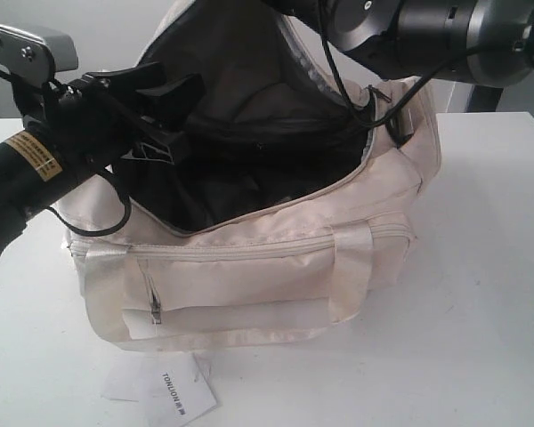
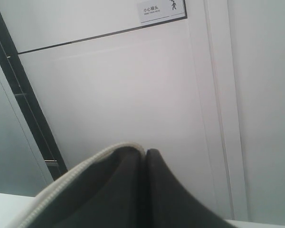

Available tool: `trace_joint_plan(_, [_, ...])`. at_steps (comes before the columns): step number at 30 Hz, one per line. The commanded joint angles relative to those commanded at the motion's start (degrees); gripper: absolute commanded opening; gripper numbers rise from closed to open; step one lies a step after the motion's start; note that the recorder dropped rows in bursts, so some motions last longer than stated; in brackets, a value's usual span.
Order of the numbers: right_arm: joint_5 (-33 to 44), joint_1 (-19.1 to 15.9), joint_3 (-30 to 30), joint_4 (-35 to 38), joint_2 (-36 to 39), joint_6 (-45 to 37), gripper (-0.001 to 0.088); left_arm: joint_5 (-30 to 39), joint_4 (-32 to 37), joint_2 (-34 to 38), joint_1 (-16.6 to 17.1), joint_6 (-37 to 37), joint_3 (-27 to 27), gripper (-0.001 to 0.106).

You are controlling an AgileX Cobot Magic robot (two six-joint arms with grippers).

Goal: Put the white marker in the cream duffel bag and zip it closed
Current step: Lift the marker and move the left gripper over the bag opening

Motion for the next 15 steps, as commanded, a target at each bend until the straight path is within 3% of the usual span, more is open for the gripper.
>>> trace_joint_plan(6, [0.0,0.0,0.0,0.0,0.0,0.0,0.0000,0.0,0.0,0.0,0.0,0.2,0.0,0.054])
trace_joint_plan(8, [0.0,0.0,0.0,0.0,0.0,0.0,0.0000,0.1,0.1,-0.2,0.0,0.2,0.0,0.043])
trace_joint_plan(11, [0.0,0.0,0.0,0.0,0.0,0.0,0.0000,3.4,0.7,-1.6,0.0,0.2,0.1,0.006])
trace_joint_plan(12, [0.0,0.0,0.0,0.0,0.0,0.0,0.0000,4.9,0.7,-2.2,0.0,0.7,0.1,0.001])
trace_joint_plan(15, [0.0,0.0,0.0,0.0,0.0,0.0,0.0000,10.9,0.7,-4.1,0.0,1.3,0.1,0.000])
